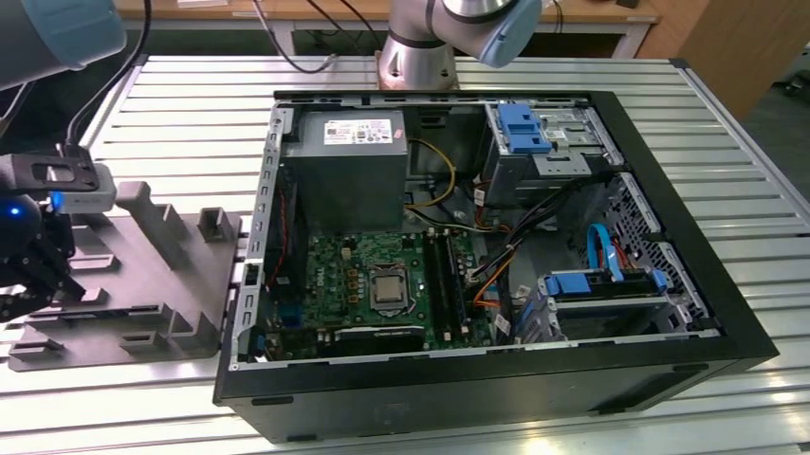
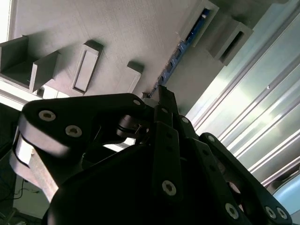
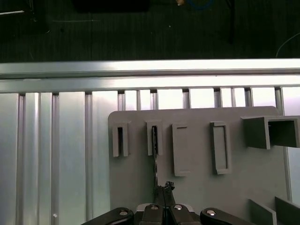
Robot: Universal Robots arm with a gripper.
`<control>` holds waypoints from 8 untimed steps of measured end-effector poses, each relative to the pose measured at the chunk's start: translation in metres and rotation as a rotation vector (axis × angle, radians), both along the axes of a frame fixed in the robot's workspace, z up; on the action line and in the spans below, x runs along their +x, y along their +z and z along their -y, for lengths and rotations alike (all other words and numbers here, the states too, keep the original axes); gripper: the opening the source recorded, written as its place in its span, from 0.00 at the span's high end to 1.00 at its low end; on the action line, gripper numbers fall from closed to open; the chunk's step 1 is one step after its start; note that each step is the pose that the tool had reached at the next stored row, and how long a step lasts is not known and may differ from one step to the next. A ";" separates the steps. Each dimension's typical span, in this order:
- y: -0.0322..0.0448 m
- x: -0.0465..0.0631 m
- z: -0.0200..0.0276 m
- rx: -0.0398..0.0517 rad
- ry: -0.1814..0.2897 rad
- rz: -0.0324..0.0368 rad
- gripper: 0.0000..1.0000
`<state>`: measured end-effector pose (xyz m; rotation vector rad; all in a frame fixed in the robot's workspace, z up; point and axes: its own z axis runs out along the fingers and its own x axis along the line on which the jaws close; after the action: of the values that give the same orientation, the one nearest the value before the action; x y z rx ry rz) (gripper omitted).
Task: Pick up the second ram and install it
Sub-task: 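Pick up the second ram and move it above second insertion slot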
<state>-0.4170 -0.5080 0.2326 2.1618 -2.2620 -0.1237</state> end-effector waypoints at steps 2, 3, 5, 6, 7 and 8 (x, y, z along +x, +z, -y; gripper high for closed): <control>-0.0018 0.000 0.0006 -0.0002 0.000 -0.0002 0.90; -0.0026 0.000 0.0011 -0.0001 0.000 -0.0001 0.90; -0.0044 0.000 0.0019 0.0001 0.000 0.0001 0.90; -0.0055 0.000 0.0021 0.0001 0.000 0.0001 0.90; -0.0064 0.000 0.0022 0.0001 0.000 0.0002 0.90; -0.0070 0.000 0.0023 0.0000 0.000 0.0000 0.90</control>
<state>-0.4171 -0.5103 0.2256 2.1620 -2.2618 -0.1237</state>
